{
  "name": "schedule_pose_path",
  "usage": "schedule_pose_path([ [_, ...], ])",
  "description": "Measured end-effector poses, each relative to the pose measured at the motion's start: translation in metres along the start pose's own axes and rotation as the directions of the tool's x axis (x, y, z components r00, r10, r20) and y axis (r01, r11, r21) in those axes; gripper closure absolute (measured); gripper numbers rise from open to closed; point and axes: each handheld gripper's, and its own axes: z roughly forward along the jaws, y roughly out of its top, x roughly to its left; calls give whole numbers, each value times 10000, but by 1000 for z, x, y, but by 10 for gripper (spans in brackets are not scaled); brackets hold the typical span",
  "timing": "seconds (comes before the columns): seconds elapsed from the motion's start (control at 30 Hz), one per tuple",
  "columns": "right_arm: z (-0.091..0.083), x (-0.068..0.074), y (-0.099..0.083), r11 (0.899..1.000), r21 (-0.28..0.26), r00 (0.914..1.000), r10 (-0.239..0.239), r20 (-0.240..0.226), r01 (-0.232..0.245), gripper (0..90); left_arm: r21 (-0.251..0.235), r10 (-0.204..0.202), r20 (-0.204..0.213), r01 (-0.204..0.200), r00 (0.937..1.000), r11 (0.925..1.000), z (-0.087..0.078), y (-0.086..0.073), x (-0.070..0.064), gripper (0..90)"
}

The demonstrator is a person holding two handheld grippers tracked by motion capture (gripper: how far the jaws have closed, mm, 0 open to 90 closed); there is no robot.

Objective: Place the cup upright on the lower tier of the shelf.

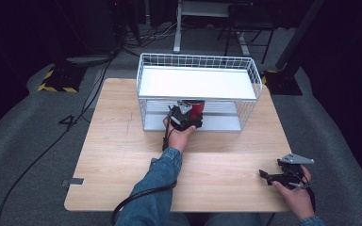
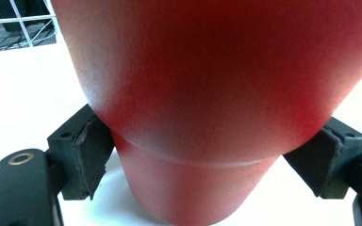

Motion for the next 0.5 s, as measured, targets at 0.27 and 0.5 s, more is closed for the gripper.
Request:
schedule_pose_path([
  [0.27, 0, 0, 0, 10000, 8, 10000, -14, -11, 14, 27, 22, -201, -359, 202, 9992, 9998, 11, -4, 1, 164],
  [0.5, 0, 0, 0, 10000, 8, 10000, -14, -10, 14, 27, -37, 100, -201, -101, 9997, 9999, 15, -4, 0, 160],
])
